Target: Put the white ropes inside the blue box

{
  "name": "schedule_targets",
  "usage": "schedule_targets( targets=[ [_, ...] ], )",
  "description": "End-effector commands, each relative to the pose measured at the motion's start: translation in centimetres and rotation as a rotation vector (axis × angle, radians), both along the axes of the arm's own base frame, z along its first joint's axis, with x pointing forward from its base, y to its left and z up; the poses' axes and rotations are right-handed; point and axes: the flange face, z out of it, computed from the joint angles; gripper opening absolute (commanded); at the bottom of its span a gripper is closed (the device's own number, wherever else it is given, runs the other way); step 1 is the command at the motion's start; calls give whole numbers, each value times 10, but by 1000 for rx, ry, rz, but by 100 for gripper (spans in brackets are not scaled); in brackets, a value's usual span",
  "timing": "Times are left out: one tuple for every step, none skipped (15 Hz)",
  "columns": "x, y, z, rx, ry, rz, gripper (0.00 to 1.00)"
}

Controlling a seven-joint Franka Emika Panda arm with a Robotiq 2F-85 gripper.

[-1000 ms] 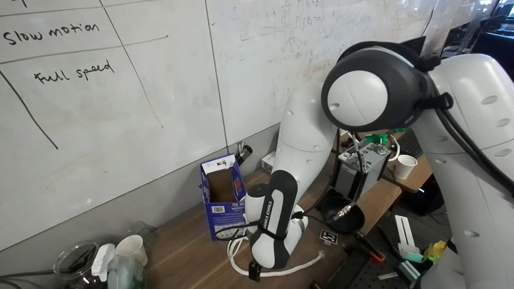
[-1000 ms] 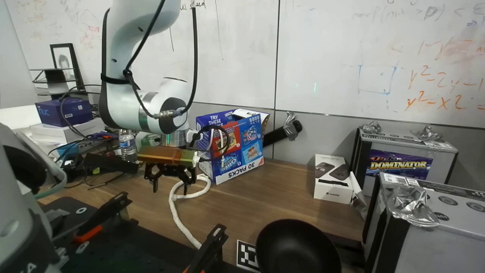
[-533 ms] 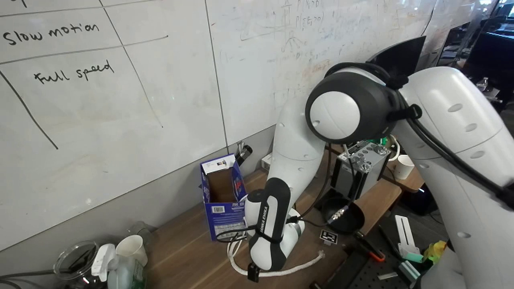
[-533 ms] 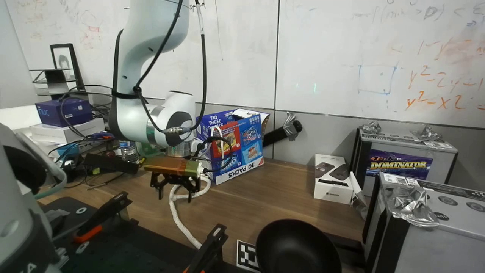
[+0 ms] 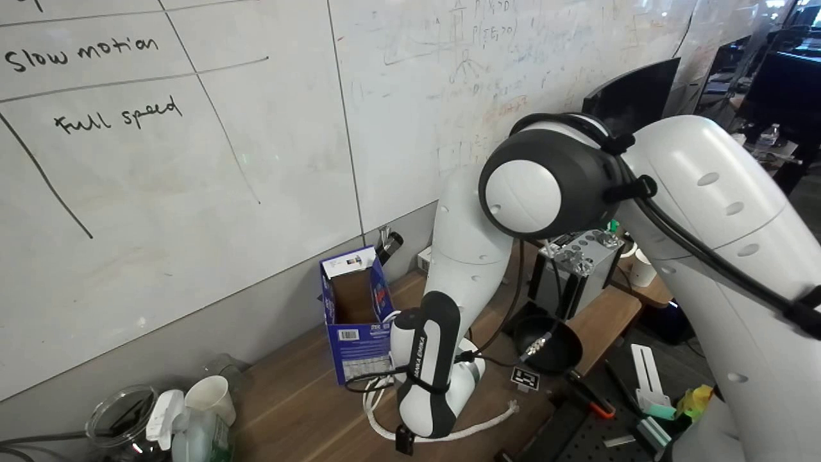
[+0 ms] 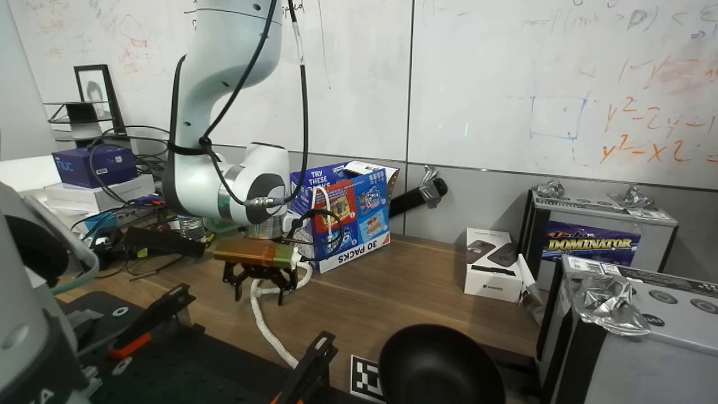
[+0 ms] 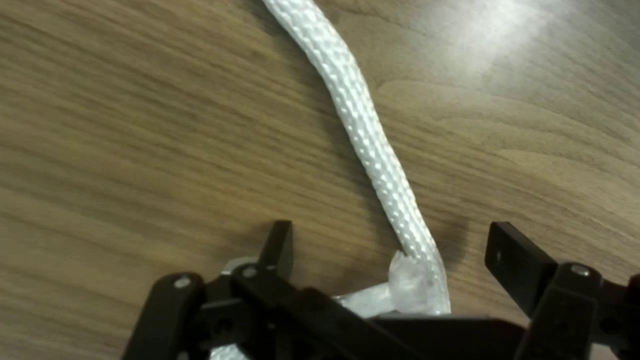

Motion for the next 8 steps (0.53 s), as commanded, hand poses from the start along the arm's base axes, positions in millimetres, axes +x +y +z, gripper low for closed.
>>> schedule_targets(
  targets=[
    [4,6,-5,-1,-25,2,100],
    [3,6,-4,-2,-27,2,100],
    [2,7,-4,-6,-29,5,100],
    [2,8,-3,-17,-29,5,100],
    [1,10,-1,-32,-35,6,100],
    [-1,11,0,-42,-44,7,100],
    [-2,13,1,-55,-57,14,100],
    [-3,15,1,-67,-64,17,100]
  ],
)
